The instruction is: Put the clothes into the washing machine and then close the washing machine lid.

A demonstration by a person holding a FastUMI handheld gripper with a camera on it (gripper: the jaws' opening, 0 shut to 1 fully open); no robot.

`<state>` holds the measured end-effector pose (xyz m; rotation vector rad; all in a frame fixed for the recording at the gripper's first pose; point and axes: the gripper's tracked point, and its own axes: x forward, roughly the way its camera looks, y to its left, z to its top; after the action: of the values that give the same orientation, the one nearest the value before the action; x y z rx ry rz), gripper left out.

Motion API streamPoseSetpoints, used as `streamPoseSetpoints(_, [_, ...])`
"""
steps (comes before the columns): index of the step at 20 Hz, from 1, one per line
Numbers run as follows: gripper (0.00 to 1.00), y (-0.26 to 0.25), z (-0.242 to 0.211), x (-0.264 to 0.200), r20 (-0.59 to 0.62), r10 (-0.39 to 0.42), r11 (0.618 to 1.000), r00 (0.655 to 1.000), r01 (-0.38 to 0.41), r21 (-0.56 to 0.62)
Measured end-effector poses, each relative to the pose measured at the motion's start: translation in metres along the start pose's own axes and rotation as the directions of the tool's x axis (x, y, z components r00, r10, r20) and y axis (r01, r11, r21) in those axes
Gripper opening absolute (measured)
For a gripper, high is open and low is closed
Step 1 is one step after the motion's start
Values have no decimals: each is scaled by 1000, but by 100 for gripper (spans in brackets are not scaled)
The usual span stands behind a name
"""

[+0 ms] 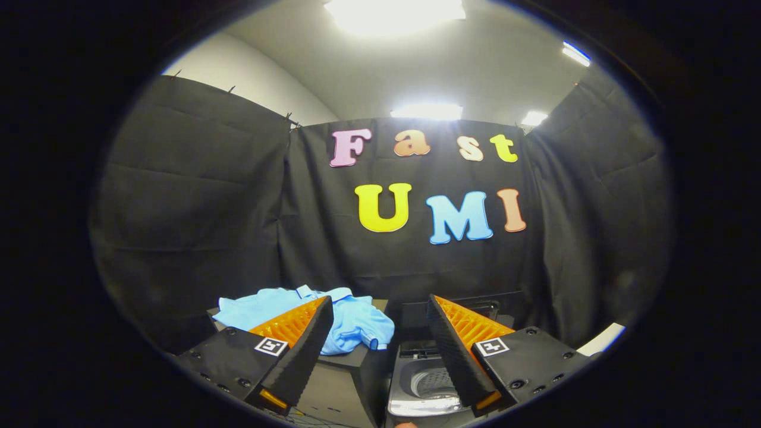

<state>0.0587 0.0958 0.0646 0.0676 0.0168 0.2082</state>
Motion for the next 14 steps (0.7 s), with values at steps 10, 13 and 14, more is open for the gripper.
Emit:
streamPoseSetpoints(10, [98,48,8,62,-24,117,993,993,-116,14])
streamPoseSetpoints(13, [98,63,8,83,-40,153,988,987,-152,12])
streamPoseSetpoints(14, [98,68,7,90,-50,166,986,985,-166,10])
